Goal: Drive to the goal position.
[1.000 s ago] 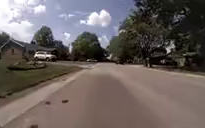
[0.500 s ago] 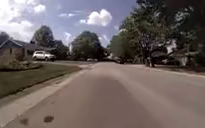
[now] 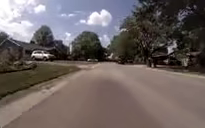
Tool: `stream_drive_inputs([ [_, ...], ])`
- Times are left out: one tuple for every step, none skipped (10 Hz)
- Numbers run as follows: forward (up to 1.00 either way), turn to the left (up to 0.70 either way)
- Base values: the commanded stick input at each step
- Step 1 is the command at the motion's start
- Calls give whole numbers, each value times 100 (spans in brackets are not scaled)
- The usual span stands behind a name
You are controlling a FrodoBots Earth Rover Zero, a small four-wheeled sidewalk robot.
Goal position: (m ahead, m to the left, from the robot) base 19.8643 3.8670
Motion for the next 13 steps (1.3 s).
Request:
stream_drive_inputs([
  [100, 0],
  [100, 0],
  [100, 0],
  [100, 0],
  [100, 0],
  [100, 0],
  [100, 0],
  [100, 0],
  [100, 0],
  [100, 0],
  [100, 0],
  [100, 0],
  [100, 0],
])
